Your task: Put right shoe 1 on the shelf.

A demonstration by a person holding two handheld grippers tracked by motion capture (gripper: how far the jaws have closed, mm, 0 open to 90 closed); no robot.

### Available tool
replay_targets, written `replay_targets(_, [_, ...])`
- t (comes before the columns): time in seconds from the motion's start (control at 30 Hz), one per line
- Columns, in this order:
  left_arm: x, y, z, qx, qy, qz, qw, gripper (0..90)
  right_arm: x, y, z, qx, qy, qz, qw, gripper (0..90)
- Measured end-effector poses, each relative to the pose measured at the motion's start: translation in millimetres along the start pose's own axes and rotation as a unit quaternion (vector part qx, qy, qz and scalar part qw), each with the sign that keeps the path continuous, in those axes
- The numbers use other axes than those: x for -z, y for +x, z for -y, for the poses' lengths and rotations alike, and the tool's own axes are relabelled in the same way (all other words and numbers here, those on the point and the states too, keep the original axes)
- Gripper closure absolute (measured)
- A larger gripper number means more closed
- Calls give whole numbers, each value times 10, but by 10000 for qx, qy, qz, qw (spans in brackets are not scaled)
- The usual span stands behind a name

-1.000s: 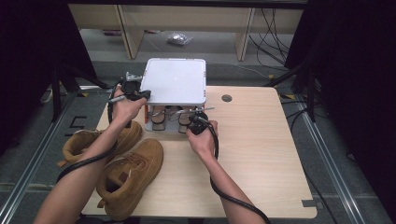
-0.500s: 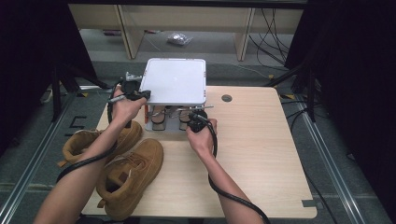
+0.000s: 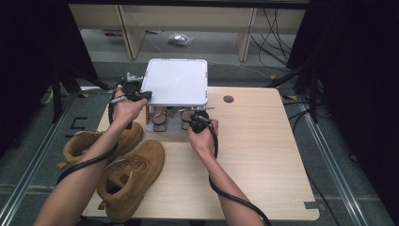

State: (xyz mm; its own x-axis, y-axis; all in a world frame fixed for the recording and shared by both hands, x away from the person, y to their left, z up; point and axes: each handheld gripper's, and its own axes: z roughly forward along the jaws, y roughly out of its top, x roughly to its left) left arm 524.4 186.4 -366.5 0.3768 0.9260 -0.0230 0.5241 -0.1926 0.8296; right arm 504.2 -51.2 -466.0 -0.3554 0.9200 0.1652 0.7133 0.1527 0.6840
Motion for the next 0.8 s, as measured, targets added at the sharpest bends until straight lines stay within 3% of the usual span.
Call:
replay_targets(0.6, [4,-1,1,-48,11,-10,10000,896,-86,3,51,39,-27,113,9999,900])
replay_targets(0.8, [3,1,1,-47,6,-3,10000,896,-99,6,45,165,-29,117,9998,900])
